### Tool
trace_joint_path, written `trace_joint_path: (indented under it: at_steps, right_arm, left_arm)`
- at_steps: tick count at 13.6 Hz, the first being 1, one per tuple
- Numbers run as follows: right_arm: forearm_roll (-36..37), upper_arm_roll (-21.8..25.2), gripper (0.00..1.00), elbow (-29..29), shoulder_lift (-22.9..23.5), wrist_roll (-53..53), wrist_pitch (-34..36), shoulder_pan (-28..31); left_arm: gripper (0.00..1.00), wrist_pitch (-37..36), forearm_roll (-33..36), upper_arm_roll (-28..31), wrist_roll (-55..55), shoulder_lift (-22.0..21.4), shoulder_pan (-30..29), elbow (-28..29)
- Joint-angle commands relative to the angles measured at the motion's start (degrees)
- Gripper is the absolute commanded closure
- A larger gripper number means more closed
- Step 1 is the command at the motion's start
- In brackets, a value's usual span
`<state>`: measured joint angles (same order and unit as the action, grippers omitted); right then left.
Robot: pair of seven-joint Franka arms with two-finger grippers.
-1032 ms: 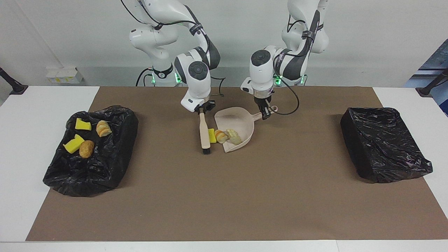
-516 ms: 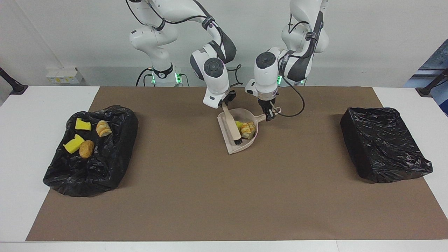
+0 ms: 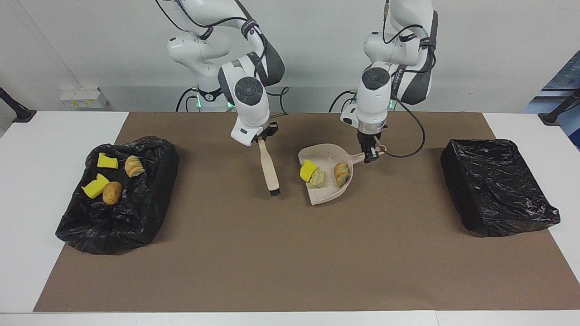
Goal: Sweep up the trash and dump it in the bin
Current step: 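Carry the dustpan to the other bin and tip it with the left gripper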
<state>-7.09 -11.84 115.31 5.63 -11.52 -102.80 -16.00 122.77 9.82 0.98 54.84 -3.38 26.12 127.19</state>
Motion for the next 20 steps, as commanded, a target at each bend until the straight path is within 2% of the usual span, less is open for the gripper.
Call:
trace_joint_path:
  at_steps: [1,4,7,10,12,15,18,19,20]
  right_arm:
    - [2.16,-0.90,1.00,0.79,-1.24,-3.50,-0.91,-0.43]
    - [1.90,-0.99,1.00,1.06,-1.86,-10.50,-1.18,-4.99]
    - [1.55,-0.99,1.00,1.23,-0.80,-20.44,-3.54,-11.65]
    - [1.29,-0.99,1.00,1.32,2.70,-29.85,-8.89,-18.51]
    - [1.20,-0.99,1.00,1.41,4.12,-32.76,-11.10,-21.25]
    - [0.76,-0.99,1.00,1.94,4.21,-33.21,-12.07,-21.35]
    - [0.67,-0.99,1.00,5.27,4.03,-32.77,-16.63,-21.08]
    - [1.11,-0.99,0.21,4.67,4.29,-32.43,-15.60,-20.91]
    - [1.98,-0.91,0.00,3.01,4.30,-32.51,-13.94,-21.00]
  left_arm:
    - [1.00,-1.82,0.38,-0.36,9.72,-4.96,-6.06,0.42]
    - [1.00,-5.17,-0.24,-0.01,20.97,-6.46,-14.14,-2.03]
    - [1.00,-6.75,-3.57,-0.01,36.15,-7.26,-25.12,-5.28]
    - [1.00,-7.11,-8.75,-0.01,48.13,-6.47,-37.60,-8.88]
    - [1.00,-5.88,-9.21,0.25,51.06,-5.42,-43.67,-11.17]
    - [1.00,-3.43,-6.76,0.52,51.24,-2.61,-51.15,-15.39]
    - [1.00,2.98,8.32,0.43,50.19,-1.98,-53.46,-15.84]
    - [1.00,3.78,11.94,0.43,49.40,-1.72,-53.37,-15.84]
    - [1.00,4.14,16.41,0.43,47.57,-1.55,-53.02,-15.75]
